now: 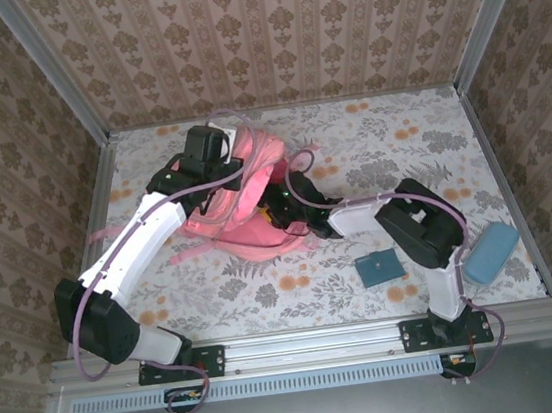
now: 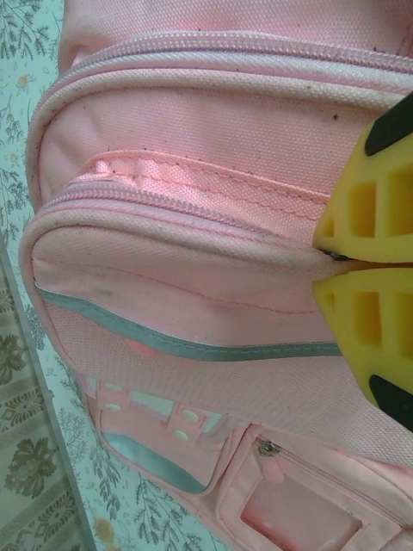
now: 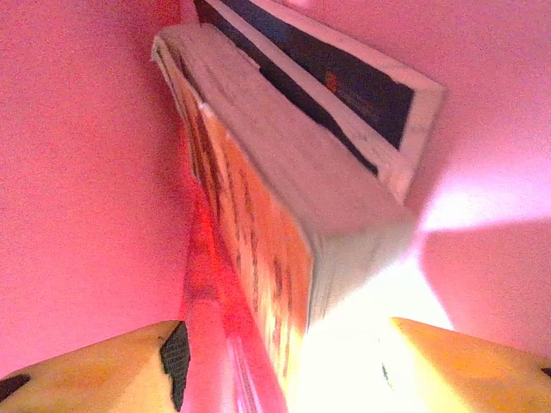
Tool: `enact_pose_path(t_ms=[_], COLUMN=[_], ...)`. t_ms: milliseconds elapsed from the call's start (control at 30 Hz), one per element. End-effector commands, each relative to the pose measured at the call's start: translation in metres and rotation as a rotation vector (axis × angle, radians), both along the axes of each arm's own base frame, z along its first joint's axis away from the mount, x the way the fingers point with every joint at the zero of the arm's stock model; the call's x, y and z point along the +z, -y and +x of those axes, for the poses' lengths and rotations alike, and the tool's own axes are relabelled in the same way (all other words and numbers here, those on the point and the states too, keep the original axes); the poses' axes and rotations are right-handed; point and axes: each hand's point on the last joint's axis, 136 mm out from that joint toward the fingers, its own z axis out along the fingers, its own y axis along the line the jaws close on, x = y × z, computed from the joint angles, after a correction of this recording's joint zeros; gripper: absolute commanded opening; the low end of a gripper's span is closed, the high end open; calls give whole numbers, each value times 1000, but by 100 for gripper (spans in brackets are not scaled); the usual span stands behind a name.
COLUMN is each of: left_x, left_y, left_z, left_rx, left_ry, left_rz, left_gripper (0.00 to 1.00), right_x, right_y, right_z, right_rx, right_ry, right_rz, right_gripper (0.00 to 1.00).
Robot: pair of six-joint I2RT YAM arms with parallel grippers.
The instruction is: Pack books, pencil case, and school supplies into a backpack
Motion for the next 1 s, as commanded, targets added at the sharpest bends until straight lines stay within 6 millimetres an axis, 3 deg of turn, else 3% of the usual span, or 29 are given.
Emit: enact_pose_path(t_ms=[0,233,400,467,567,667,833,967], left_x=[33,4,-17,-28,-43,-58,-69,-69], left_y=[-6,14,39,51,67,76,80,80], left_z=[13,15,15,13,8,4,5,3], left_rx=[43,-50,-150,-195,-255,-272,-258,-263], left_ry=[107,15,-74,-110,-160,-194,-215,-218], left_rz=[-91,-103,-130,-139,-128,-91,-70,-61], left_gripper=[0,0,0,0,0,0,0,0], right_x=[14,11,34,48,71,81,66,48], right_y=[26,104,163,171,164,141,108,87], right_z=[-12,-48,-65,-67,-67,-65,-59,-53], right_rx=[-38,-144,-242,-240,-173,-91,-15,40], right_ry=[-29,-71,-43,-6,37,37,-17,-51], right_rz=[2,-183,-329,-336,-324,-260,-197,-207], right_gripper=[60,54,53,54,57,55,45,43])
